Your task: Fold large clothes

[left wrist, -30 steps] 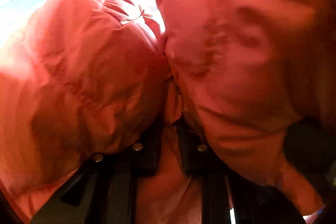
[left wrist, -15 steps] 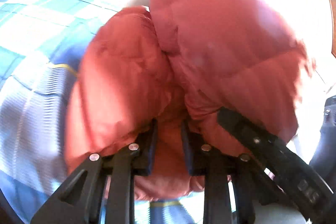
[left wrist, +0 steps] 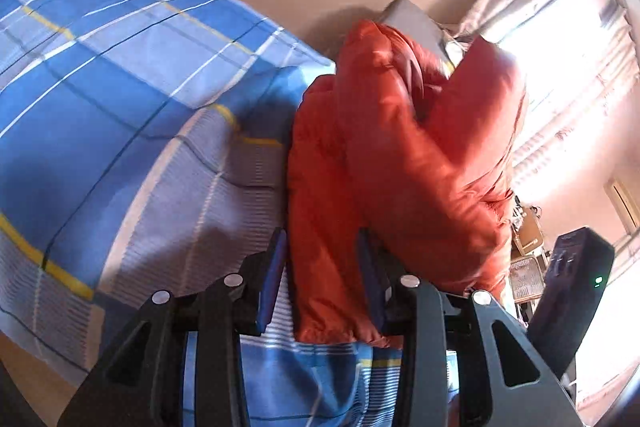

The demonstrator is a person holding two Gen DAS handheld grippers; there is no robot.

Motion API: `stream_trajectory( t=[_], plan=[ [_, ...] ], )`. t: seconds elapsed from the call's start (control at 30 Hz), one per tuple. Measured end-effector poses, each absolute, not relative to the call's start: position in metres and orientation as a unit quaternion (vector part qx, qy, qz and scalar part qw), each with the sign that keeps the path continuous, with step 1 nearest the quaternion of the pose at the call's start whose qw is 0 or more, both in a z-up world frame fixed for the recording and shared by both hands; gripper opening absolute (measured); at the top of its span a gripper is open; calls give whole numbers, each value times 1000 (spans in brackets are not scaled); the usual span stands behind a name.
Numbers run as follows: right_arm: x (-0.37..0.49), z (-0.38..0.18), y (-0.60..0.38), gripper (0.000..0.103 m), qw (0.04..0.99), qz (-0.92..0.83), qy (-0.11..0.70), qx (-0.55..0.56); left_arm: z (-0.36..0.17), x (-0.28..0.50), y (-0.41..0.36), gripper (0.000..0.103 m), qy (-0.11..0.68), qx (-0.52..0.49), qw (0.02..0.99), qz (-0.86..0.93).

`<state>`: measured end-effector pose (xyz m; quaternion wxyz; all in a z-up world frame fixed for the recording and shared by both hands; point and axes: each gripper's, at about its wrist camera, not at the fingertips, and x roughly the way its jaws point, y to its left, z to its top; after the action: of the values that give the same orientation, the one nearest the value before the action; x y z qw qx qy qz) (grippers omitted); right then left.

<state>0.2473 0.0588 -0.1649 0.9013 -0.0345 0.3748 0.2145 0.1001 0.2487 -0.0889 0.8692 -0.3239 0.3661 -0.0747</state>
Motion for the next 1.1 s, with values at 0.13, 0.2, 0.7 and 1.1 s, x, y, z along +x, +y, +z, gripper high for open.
stream_trajectory(
  t=[0.13,0.2,0.7,1.1],
  plan=[
    [248,-165,58,15,901,208,380,-28,-97,99,248,38,368,-330,866,-68],
    [247,-160,53,15,902,203,380,-10,-101,103,249,43,373,-331,865,-58],
    [218,-134,34,19,916,181,356,46,-90,110,231,47,380,-265,886,3],
    [189,-118,27,68,893,287,345,37,-87,97,235,47,381,-260,887,5]
  ],
)
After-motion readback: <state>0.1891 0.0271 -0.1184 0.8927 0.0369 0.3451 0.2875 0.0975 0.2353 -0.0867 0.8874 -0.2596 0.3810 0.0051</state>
